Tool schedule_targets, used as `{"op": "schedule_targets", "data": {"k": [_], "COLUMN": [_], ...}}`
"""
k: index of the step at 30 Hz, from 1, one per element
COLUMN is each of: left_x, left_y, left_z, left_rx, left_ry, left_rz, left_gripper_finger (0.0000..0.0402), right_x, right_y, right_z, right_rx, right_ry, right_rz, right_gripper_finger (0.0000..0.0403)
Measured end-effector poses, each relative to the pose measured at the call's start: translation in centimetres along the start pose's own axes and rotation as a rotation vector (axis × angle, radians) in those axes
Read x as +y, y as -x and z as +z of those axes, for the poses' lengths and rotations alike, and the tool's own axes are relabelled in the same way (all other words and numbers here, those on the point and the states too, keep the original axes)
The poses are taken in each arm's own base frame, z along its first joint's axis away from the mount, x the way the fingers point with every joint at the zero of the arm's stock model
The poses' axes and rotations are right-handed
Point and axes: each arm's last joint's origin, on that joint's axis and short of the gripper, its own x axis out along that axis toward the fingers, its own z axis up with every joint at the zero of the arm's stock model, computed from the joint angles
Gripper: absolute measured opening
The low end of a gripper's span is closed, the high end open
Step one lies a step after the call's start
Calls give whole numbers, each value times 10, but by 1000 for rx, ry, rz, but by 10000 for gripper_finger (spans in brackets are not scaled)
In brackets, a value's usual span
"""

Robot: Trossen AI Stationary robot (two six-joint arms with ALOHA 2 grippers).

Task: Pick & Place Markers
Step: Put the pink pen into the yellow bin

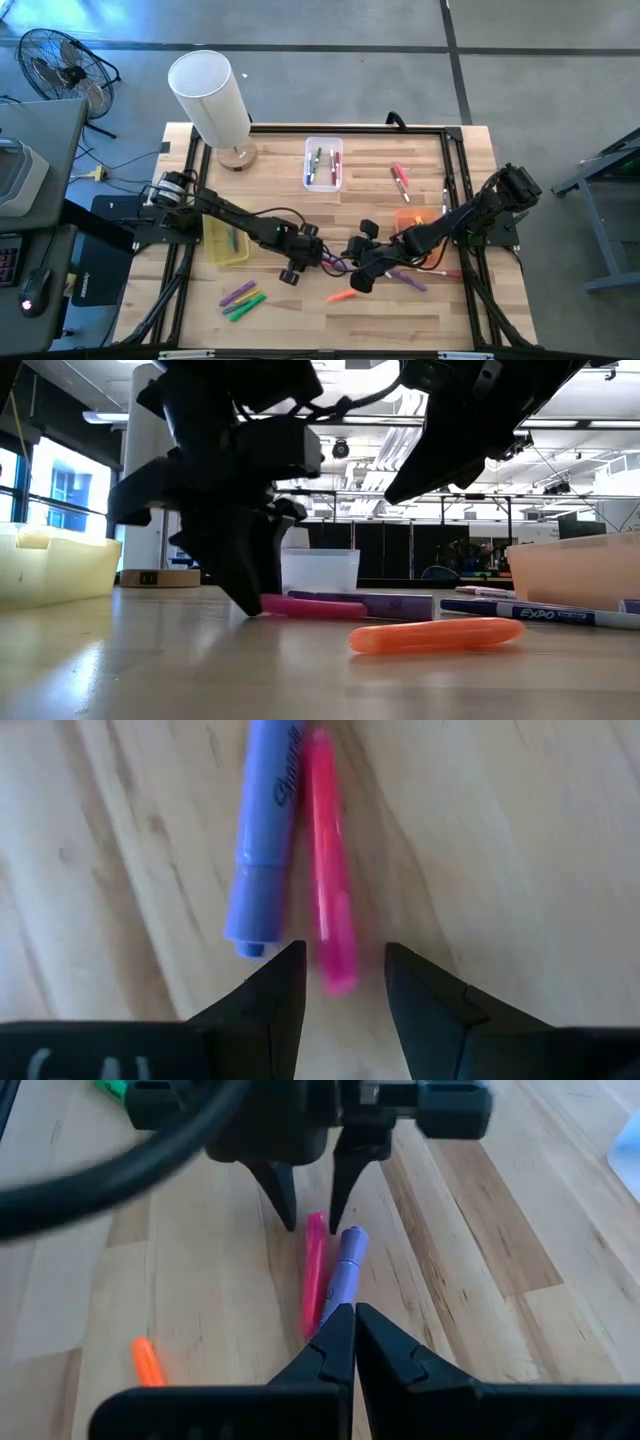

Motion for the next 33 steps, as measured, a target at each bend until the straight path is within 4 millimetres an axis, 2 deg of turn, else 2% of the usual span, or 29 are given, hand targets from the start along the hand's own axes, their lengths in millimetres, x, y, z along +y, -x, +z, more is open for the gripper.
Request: {"op": "schedule_targets", "data": {"k": [12,25,33], "left_x": [1,0,0], "left_y": [-4,-5,-5], "left_z": [0,0,-1], "left_rx": [1,-3,8], "left_ry": [55,103,153], "left_rz": [46,50,23], "left_gripper_finger": [131,34,32], "right_x": [0,0,0], "right_y": [0,0,0], "right_z": [0,0,0], "right_rx": [-1,-1,-1], "right_ry": [0,0,0], "right_rz": [1,1,1], "right_gripper_finger": [2,1,1]}}
